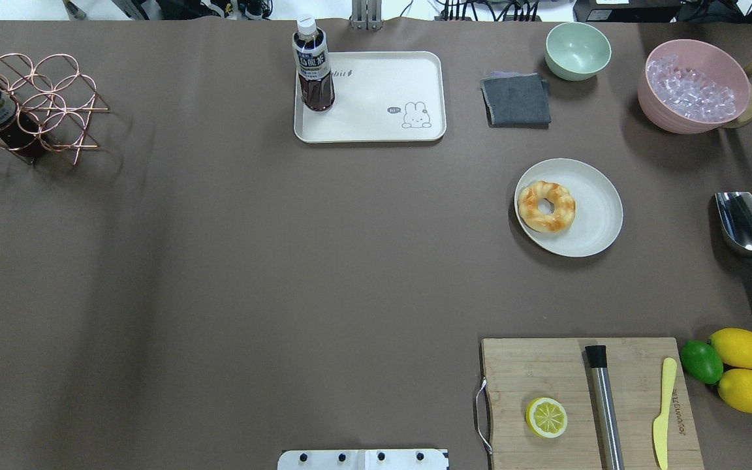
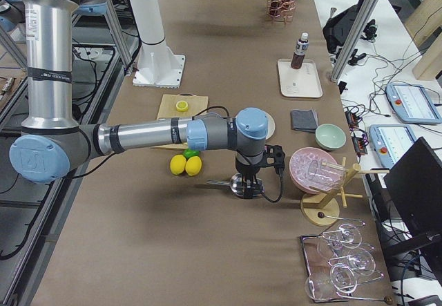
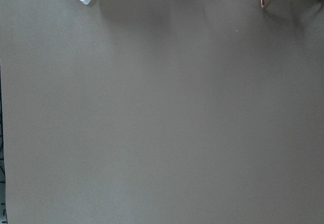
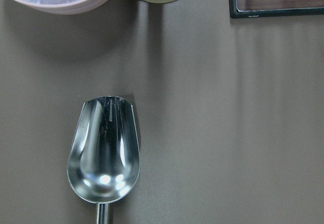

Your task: Place donut on tray

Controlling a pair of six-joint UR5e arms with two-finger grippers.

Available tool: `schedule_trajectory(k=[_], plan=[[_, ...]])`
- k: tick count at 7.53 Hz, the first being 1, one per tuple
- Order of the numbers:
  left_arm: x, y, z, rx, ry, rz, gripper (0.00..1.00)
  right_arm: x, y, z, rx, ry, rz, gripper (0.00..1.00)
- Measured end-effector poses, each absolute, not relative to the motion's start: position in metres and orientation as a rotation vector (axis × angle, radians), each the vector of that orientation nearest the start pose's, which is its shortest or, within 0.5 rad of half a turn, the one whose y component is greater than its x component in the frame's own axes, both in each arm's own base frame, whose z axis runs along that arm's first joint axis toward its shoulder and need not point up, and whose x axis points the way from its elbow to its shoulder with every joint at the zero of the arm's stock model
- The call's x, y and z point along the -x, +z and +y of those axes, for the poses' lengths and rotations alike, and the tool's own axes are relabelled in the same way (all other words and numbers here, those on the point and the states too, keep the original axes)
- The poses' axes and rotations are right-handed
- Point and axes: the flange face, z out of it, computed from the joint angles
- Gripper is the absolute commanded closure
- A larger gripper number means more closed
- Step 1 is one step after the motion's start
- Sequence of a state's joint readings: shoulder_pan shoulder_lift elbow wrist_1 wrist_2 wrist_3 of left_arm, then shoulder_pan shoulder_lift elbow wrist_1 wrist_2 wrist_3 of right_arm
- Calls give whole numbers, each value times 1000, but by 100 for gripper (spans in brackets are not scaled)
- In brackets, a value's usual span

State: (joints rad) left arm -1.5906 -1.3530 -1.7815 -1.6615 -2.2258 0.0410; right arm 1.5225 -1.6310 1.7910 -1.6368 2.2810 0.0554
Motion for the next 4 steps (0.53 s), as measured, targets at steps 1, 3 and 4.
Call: schedule_trajectory(k=[1,3,4], plan=[[81,651,-405,-100,47,652,2,-46,588,-471,-58,-29,-714,0],[81,651,-405,-99,46,652,2,-43,584,-472,-63,-39,-720,0],[81,651,-405,-99,47,652,2,-42,584,-471,-62,-43,-721,0]])
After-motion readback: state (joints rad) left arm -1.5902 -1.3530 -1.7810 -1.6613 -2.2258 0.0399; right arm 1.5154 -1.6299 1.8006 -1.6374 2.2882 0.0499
